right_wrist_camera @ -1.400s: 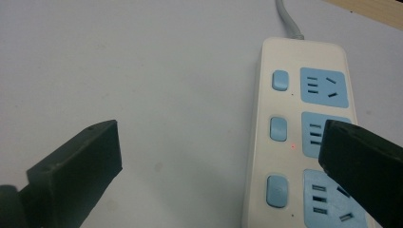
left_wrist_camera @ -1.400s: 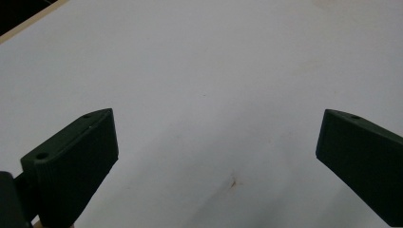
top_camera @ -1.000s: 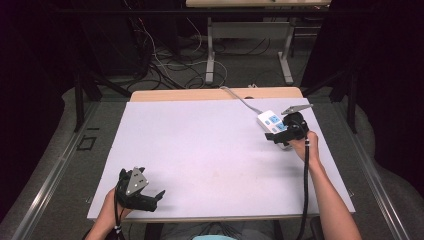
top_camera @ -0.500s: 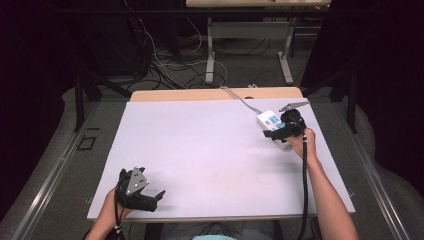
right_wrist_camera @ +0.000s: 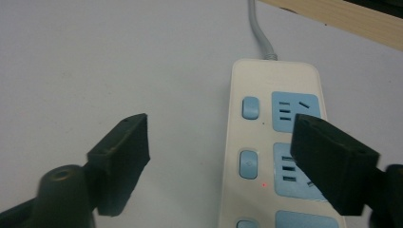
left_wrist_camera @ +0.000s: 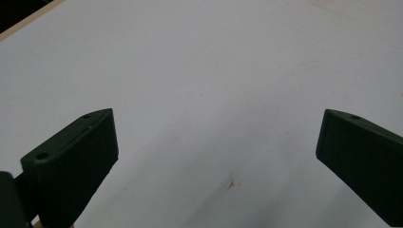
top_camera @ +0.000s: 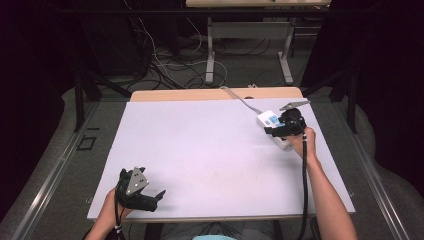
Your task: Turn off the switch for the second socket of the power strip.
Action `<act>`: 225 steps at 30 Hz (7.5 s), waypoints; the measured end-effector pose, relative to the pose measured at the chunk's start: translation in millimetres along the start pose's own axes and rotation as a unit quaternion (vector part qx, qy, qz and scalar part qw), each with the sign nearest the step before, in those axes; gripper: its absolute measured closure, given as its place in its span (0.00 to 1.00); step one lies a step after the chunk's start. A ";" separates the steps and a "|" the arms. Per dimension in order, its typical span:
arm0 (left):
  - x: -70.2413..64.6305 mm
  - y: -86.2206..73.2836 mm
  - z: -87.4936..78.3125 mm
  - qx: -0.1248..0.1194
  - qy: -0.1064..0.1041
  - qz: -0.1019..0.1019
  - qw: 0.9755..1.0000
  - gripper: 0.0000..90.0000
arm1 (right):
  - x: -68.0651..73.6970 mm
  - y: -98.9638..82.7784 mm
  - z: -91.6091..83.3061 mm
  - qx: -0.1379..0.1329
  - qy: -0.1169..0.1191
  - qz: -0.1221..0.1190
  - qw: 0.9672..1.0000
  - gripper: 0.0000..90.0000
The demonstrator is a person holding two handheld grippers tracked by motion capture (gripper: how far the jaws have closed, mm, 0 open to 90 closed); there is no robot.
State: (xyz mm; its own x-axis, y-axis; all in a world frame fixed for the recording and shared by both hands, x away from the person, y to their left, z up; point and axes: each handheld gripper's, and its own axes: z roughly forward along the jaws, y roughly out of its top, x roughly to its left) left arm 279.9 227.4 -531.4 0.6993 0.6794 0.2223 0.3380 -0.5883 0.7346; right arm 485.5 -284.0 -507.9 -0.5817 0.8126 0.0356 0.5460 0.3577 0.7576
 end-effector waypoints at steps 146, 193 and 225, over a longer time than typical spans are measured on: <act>-2.1 1.2 2.0 0.000 -0.004 0.002 1.000 0.00 | 4.8 -17.5 20.0 0.018 -0.110 0.005 0.994 1.00; -1.9 0.8 1.6 0.002 -0.008 0.002 1.000 0.00 | 6.9 -17.1 20.0 0.021 -0.113 -0.002 0.993 1.00; -1.2 0.7 1.2 0.002 -0.007 0.003 1.000 0.00 | 9.4 -13.8 17.7 0.023 -0.119 -0.012 0.993 1.00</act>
State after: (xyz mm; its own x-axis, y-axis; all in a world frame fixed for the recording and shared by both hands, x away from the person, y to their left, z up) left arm 280.0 225.7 -532.0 0.7099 0.6696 0.2184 0.3356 -0.5942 0.7309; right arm 483.1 -273.1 -529.5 -0.4398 0.8869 -0.1417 0.5636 0.3954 0.7253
